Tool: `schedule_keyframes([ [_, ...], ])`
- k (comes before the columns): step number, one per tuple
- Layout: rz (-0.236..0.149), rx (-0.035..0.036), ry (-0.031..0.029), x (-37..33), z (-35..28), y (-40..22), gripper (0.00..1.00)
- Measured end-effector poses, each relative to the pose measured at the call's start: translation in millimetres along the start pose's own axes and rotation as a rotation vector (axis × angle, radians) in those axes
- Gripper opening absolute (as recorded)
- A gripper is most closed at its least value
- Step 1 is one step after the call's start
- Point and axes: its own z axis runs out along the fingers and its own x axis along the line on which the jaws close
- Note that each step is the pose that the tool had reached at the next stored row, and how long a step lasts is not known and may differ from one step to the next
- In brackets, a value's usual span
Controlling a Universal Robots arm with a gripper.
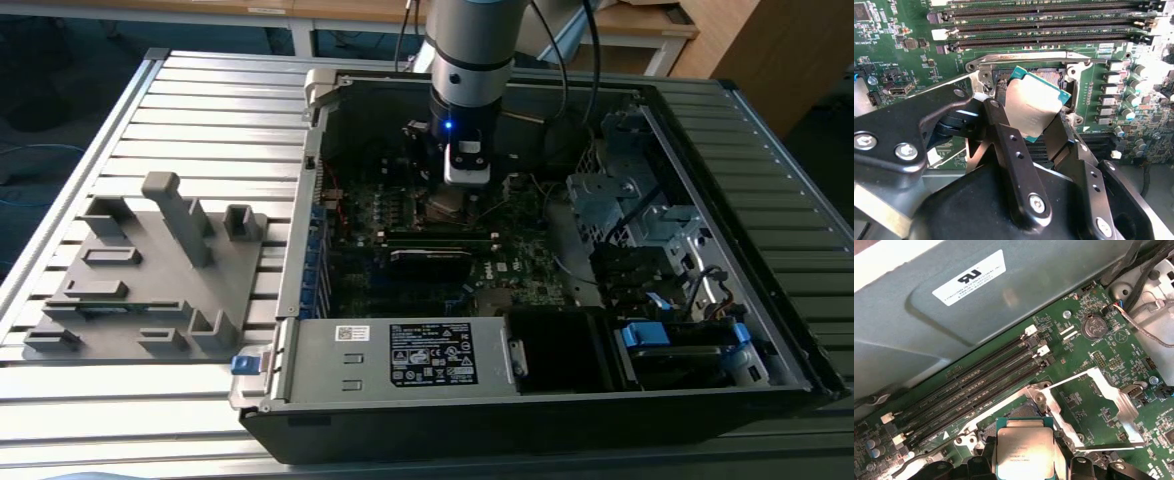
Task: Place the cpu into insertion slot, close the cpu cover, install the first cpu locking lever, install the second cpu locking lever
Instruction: 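Place the cpu into insertion slot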
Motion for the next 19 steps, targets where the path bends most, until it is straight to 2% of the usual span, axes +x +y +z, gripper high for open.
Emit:
schedule_keyframes([
  [11,0.004,0.0,-0.0002,0.0,0.0,0.0,0.54],
  [19,0.144,-0.0016,-0.0066,0.0,0.5,0.0,0.54],
])
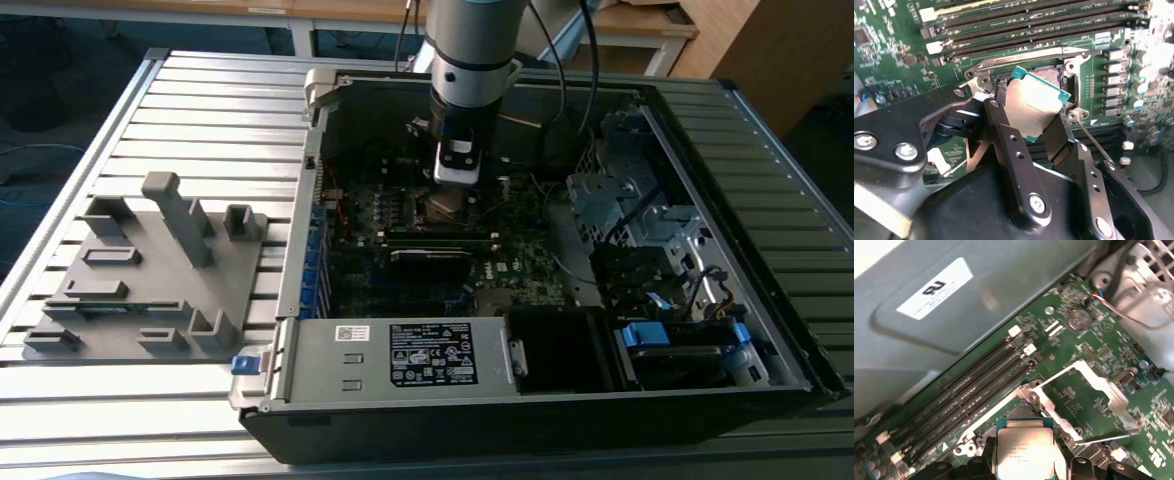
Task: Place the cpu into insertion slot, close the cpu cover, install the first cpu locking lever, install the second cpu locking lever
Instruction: 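Place the cpu into insertion slot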
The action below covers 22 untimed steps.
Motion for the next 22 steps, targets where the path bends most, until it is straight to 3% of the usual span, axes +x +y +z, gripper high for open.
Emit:
schedule_keyframes([
  [7,0.123,-0.0014,-0.0055,0.0,0.4,0.0,0.54],
  [22,0.128,-0.0016,-0.0058,0.0,0.5,0.0,0.54],
])
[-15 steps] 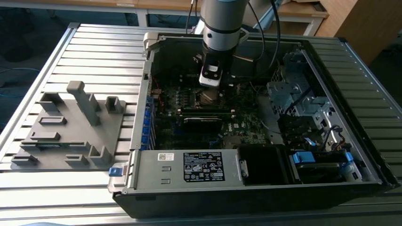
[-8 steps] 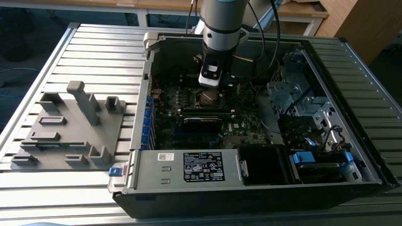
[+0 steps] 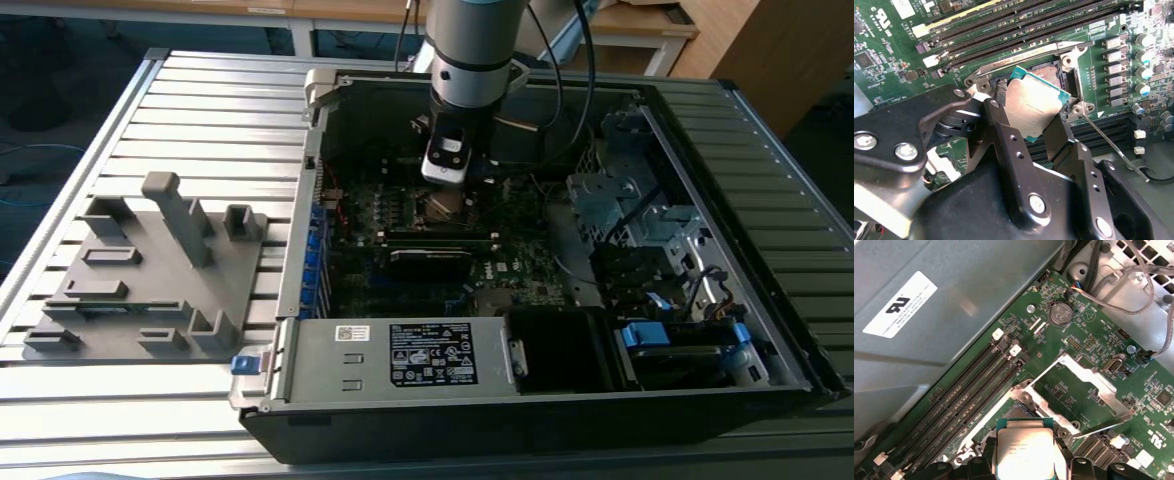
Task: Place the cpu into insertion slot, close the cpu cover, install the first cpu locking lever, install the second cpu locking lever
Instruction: 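Place the cpu into insertion slot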
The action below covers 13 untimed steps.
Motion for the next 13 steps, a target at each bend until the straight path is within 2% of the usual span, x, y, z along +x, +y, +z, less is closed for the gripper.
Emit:
schedule_keyframes([
  [4,0.062,-0.0007,-0.0028,0.0,0.1,0.0,0.54],
  [13,0.068,-0.0006,-0.0032,0.0,-0.6,0.0,0.54],
])
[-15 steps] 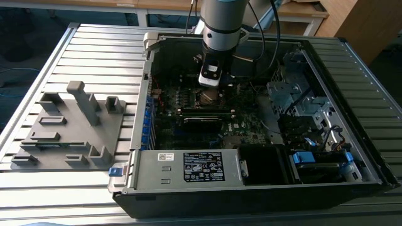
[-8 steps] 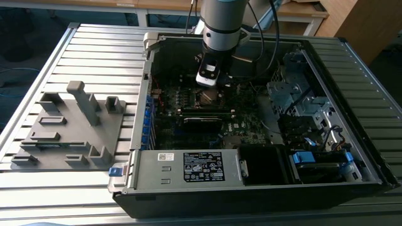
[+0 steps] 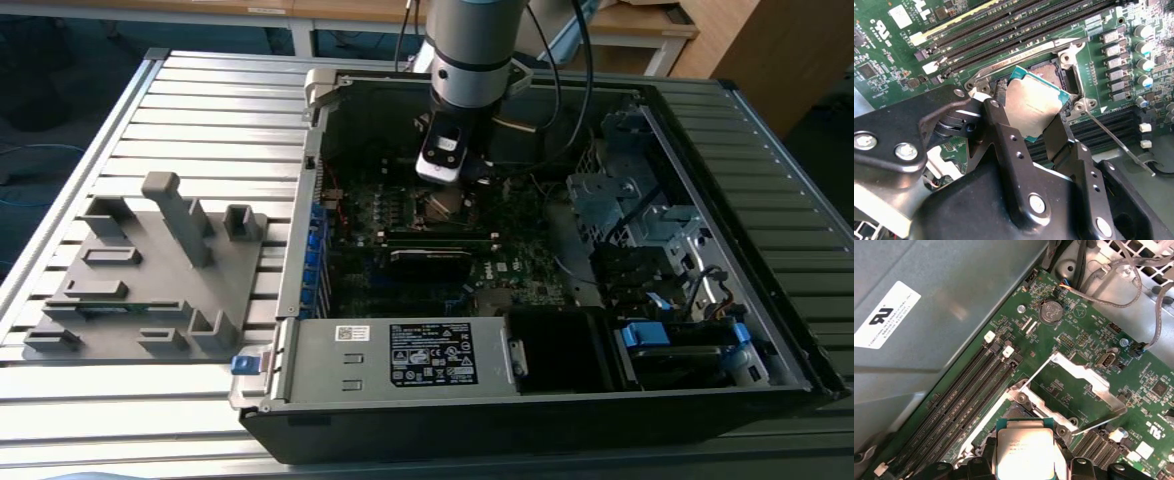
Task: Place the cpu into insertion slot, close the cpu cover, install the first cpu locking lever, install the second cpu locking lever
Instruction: 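Place the cpu into insertion slot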
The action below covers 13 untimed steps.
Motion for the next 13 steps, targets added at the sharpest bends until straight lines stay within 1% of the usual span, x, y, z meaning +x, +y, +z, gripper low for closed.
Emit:
schedule_keyframes([
  [13,0.0,-0.0002,0.0001,0.0,-2.0,0.1,0.54],
])
